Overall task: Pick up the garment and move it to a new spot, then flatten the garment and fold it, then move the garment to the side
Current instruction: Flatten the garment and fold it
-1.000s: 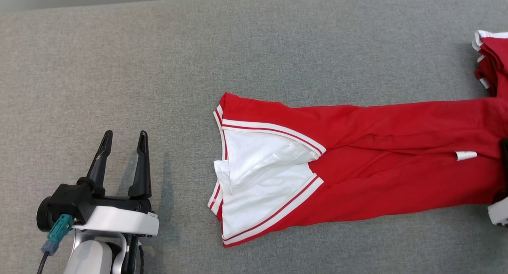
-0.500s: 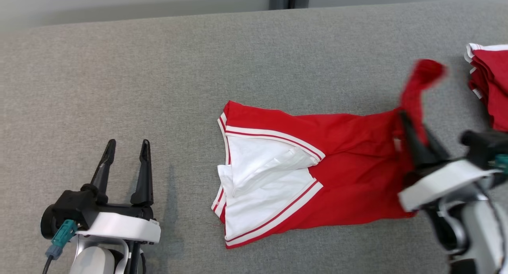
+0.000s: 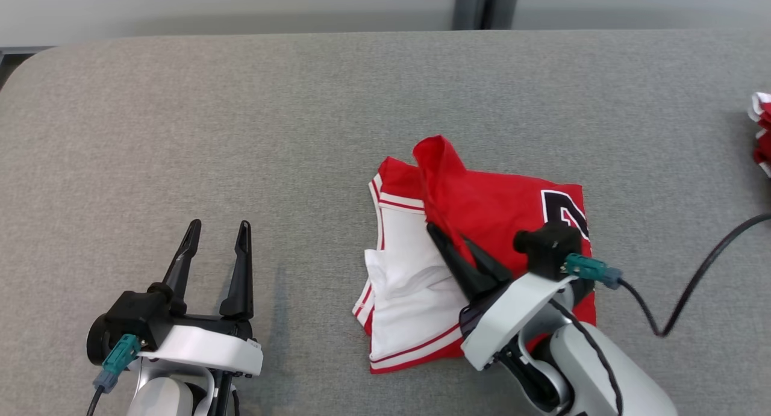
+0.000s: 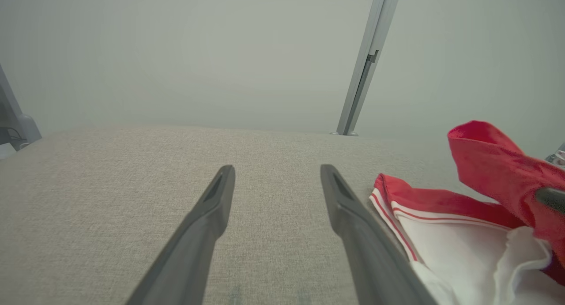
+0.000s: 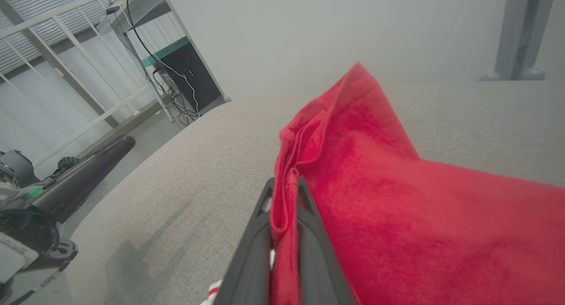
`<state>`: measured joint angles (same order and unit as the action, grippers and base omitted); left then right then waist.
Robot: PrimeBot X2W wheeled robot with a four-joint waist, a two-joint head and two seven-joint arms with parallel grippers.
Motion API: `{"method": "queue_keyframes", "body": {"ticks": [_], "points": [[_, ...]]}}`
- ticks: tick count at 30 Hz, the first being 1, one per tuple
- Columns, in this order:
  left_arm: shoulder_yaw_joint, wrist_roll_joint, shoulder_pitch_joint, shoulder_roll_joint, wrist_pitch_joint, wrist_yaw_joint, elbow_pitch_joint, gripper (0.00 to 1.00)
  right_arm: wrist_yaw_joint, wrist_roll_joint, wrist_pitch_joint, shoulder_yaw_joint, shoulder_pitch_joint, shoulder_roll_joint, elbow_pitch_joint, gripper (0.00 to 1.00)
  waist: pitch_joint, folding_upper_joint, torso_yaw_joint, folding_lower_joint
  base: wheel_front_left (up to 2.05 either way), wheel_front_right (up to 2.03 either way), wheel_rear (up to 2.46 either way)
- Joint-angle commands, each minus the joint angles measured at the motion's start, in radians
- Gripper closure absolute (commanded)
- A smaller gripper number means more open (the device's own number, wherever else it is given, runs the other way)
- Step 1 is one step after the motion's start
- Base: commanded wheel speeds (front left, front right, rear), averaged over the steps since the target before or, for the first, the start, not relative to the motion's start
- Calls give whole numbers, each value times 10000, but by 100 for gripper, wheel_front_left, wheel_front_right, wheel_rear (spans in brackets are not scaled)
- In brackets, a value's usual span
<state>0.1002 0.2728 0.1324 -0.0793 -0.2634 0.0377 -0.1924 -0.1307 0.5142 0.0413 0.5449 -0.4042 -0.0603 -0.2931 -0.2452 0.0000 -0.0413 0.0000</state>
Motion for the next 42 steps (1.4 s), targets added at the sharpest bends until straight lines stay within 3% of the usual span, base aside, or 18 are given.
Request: {"method": "queue_keyframes", "body": {"ticks": [1,7,9,10,16,20,27,36,42], "points": [[1,-9,183,-4,-12,45,-10,0,-1,176,156,178,-189,21,-232,100,-21,0,-129,0,0,0,0],[19,-5,234,73,-12,111,-42,0,-1,983,714,1060,-718,68,-1362,100,-159,0,-348,0,0,0,0],[2,-7,244,94,-12,131,-68,0,-1,1316,1000,1310,-902,63,-1567,44,-208,0,-368,0,0,0,0],[-6,-14,265,98,-12,130,-75,0,-1,1487,1099,1463,-948,71,-1627,0,-231,0,-372,0,0,0,0],[-87,-101,391,115,-12,154,-84,0,-1,1865,1835,1997,-1517,59,-1669,0,-354,0,-299,0,0,0,0],[-163,-150,380,116,-12,150,-116,0,-1,1440,2133,1597,-1794,39,-1485,0,-336,0,-172,0,0,0,0],[-356,-242,302,96,-12,110,-27,0,-1,57,2238,-599,-1163,-562,-666,0,-165,0,55,0,0,0,0],[-583,-315,84,19,-12,102,147,0,-3,-1329,2153,-3829,818,-1306,505,0,51,0,338,0,0,0,0],[-655,-187,-56,-14,-12,139,258,0,-3,-1778,1712,-4764,1748,-1388,1164,0,256,0,479,0,0,0,0]]}}
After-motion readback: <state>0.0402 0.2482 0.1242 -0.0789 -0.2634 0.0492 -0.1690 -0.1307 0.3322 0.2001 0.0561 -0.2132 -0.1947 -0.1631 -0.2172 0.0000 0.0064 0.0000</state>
